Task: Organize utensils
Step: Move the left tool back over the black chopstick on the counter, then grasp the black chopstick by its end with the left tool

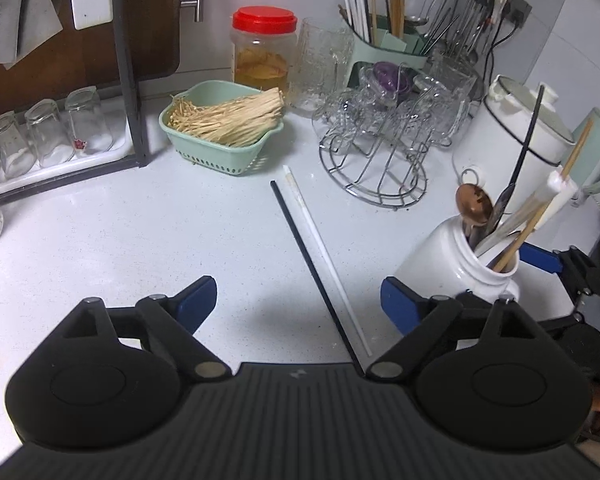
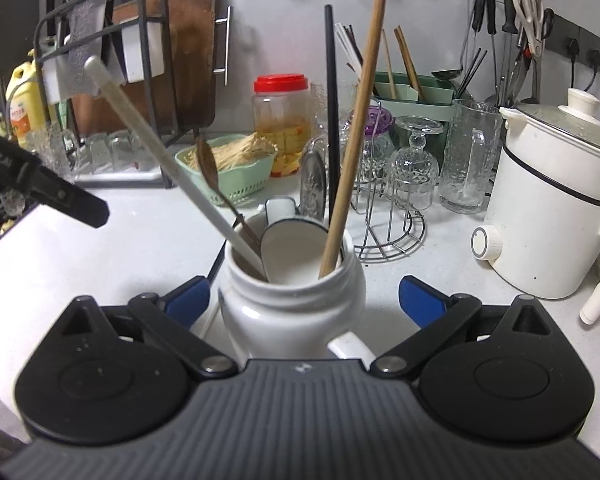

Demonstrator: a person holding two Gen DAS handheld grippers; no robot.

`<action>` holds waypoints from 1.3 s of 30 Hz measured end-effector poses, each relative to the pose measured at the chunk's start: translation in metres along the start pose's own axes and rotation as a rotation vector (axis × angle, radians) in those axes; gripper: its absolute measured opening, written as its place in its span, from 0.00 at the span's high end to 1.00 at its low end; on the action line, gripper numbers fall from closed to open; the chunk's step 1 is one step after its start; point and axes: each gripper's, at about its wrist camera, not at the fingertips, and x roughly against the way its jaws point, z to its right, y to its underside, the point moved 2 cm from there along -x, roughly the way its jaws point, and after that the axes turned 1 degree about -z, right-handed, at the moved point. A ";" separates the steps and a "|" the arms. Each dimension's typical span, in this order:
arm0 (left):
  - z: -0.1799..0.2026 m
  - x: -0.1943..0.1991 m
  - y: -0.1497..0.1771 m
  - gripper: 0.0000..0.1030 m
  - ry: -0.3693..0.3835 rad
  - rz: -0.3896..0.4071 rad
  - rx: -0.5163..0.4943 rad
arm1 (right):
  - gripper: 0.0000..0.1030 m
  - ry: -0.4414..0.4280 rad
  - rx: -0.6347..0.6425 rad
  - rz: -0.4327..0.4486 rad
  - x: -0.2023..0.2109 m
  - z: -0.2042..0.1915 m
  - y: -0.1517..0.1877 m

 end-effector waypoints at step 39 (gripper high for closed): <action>0.043 -0.097 0.033 0.82 -0.105 -0.076 0.099 | 0.14 -0.012 0.037 -0.046 -0.001 0.006 0.012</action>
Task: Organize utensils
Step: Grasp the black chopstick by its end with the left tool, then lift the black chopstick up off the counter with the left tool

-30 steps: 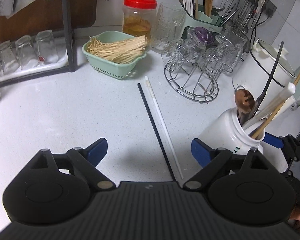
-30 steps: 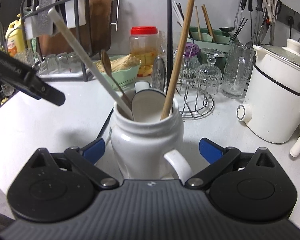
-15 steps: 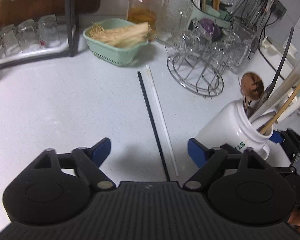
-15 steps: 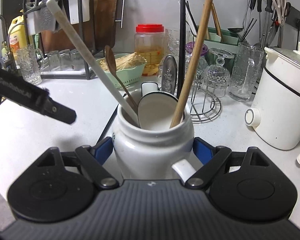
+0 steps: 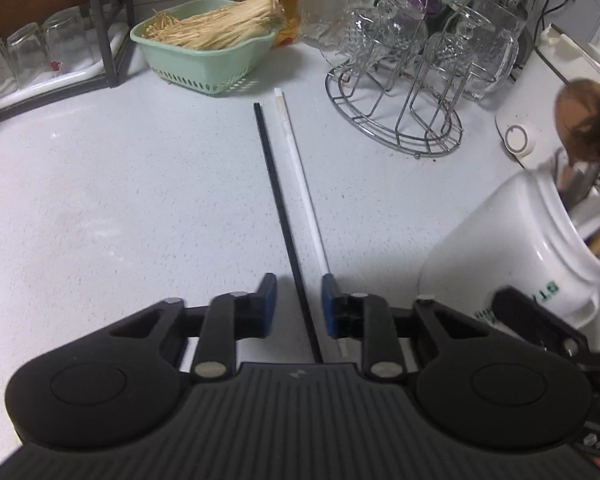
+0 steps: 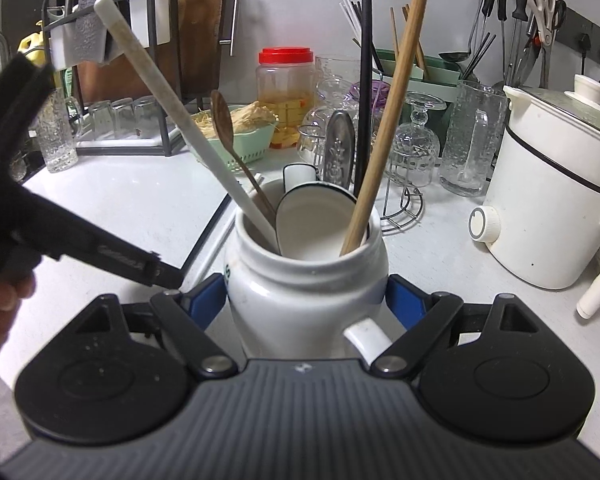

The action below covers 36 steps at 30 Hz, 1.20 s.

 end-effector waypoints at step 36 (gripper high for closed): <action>-0.023 0.036 0.044 0.96 -0.041 -0.039 0.206 | 0.14 0.005 0.011 0.001 0.006 -0.002 0.006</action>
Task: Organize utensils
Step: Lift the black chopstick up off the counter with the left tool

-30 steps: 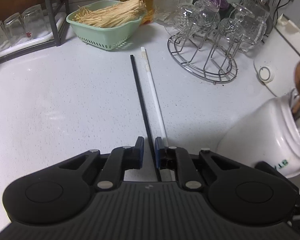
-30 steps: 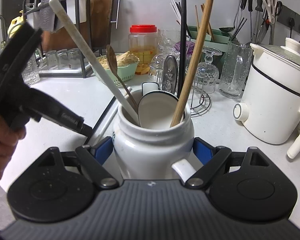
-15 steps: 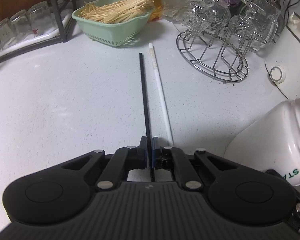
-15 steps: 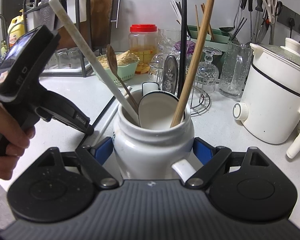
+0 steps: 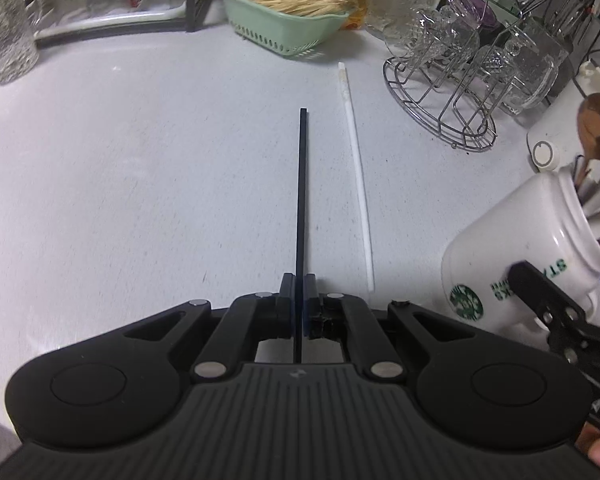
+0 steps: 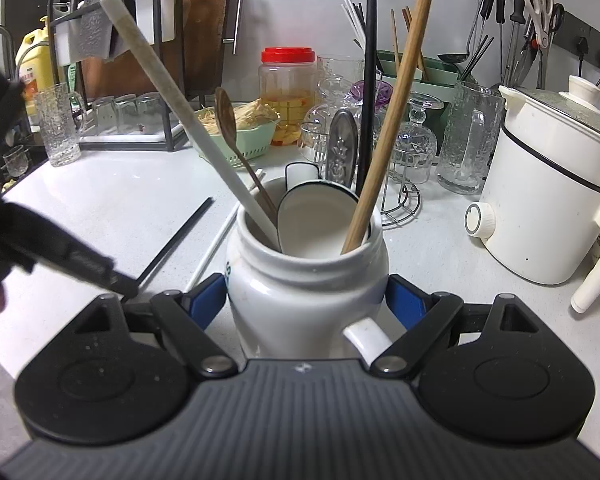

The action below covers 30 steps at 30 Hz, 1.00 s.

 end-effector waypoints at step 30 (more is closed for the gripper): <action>0.007 0.042 0.107 0.95 0.162 -0.165 0.163 | 0.14 -0.080 0.049 -0.016 0.015 -0.011 0.008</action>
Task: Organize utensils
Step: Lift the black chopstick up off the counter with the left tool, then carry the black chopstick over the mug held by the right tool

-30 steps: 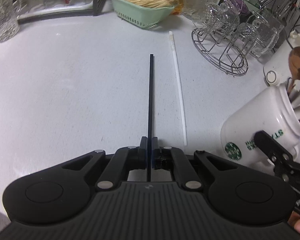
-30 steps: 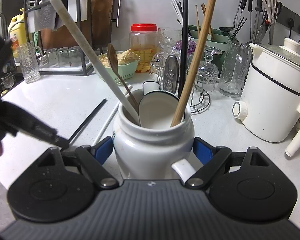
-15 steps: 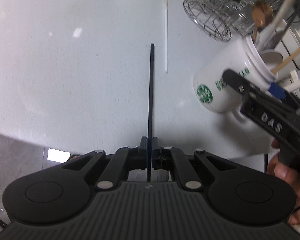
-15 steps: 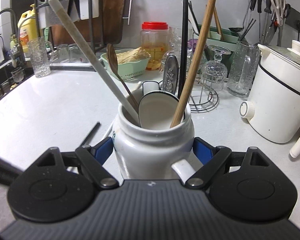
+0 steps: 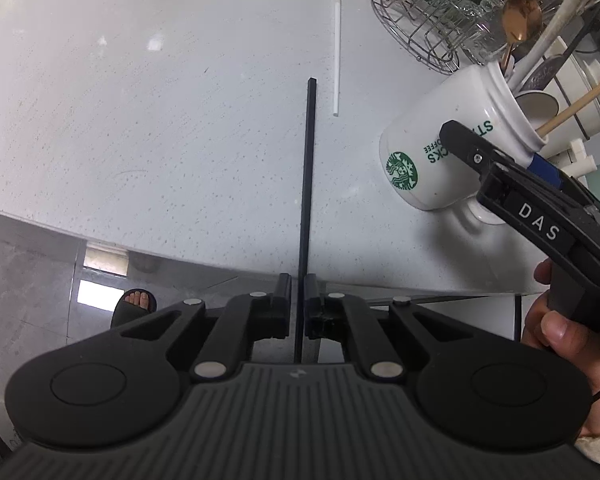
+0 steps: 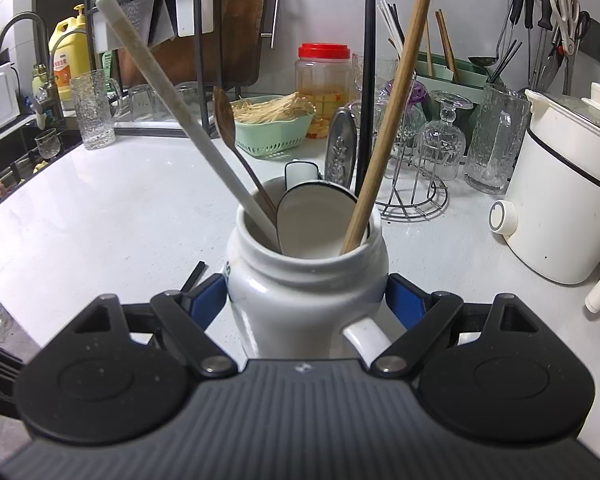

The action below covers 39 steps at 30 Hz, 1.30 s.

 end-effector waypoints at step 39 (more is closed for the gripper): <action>0.010 0.044 -0.042 0.95 0.122 -0.008 -0.114 | 0.14 0.046 0.024 -0.019 0.009 -0.013 0.008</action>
